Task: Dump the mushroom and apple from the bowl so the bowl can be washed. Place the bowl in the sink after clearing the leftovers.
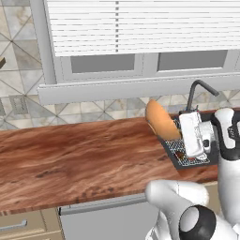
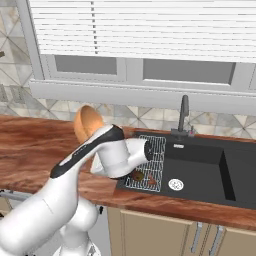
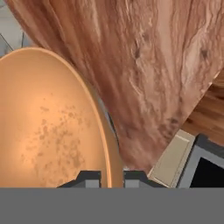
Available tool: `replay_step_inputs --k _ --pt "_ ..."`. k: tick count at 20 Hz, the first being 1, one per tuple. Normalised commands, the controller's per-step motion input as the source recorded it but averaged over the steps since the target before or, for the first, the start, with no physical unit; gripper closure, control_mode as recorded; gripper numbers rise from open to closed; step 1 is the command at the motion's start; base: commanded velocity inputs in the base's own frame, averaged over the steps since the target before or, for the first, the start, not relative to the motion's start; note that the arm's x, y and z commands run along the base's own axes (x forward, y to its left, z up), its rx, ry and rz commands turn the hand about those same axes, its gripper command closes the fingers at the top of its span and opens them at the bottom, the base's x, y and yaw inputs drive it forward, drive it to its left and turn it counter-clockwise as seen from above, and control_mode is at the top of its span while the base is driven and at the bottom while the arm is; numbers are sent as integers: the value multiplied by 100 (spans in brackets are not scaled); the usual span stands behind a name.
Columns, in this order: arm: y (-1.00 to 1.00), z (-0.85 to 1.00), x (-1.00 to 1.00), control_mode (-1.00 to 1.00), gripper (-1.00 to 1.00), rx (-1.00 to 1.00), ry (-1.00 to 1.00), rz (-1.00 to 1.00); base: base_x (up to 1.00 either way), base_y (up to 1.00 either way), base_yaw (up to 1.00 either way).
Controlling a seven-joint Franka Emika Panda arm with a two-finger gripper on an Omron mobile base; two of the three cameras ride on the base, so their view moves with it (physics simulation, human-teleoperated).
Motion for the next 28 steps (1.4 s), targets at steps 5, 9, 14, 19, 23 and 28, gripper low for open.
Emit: replay_step_inputs --k 5,9,14,19,23,28 --pt "51 3 -27 -100 100 -54 -23 0 0 0 0" --pt "39 0 -8 -100 100 -48 -15 0 0 0 0" --pt "35 0 0 -100 100 -36 -2 0 0 0 0" --pt "50 8 1 -100 100 -39 -3 0 0 0 0" --pt "18 0 -1 -100 100 -27 -7 0 0 0 0" --pt "0 0 0 -100 100 0 0 0 0 0 0"
